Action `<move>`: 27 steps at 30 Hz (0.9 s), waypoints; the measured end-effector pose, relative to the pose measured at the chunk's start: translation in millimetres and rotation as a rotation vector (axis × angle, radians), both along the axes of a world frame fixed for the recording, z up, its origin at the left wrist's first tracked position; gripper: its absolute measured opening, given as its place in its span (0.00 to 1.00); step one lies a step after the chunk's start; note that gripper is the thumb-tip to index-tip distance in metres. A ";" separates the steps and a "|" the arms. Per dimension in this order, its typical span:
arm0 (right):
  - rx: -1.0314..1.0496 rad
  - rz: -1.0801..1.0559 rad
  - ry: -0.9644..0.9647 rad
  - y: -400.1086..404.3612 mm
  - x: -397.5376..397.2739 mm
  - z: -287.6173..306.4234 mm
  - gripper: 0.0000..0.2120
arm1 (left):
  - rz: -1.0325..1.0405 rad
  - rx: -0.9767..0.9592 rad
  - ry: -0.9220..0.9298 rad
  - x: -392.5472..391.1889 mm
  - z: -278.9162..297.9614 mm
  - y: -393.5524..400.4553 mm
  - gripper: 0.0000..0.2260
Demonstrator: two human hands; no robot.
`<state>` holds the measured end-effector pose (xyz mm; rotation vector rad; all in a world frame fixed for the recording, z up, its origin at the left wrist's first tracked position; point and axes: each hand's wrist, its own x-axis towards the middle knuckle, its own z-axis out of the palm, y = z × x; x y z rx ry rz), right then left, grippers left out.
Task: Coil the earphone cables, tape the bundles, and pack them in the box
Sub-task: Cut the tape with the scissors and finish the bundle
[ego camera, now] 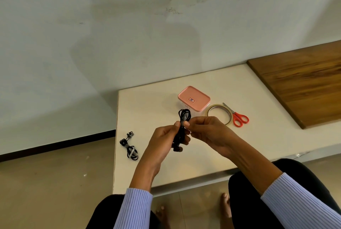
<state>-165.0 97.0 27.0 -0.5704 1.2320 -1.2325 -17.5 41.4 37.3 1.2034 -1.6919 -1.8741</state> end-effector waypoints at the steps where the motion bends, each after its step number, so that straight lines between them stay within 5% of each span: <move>1: 0.007 -0.014 0.023 -0.1 0.5 -0.1 0.05 | 0.010 -0.001 0.005 -0.8 -1.8 0.9 0.18; 7: 0.063 -0.045 0.065 1.0 1.5 -0.8 0.05 | 0.098 0.034 0.006 -2.0 -3.0 0.5 0.13; 11: 0.054 -0.067 0.028 -0.2 2.2 1.3 0.13 | 0.141 0.327 0.157 -5.1 5.0 0.4 0.13; 16: -0.062 0.049 -0.085 -1.1 -1.3 5.1 0.08 | 0.145 0.550 0.328 -4.7 10.4 -2.5 0.15; 21: -0.004 0.033 0.028 0.8 -2.0 5.0 0.11 | 0.122 0.442 0.252 -1.1 7.7 -1.7 0.13; 27: 0.026 0.061 -0.211 -0.7 1.0 6.3 0.09 | 0.113 0.476 0.260 -2.6 9.6 -3.1 0.14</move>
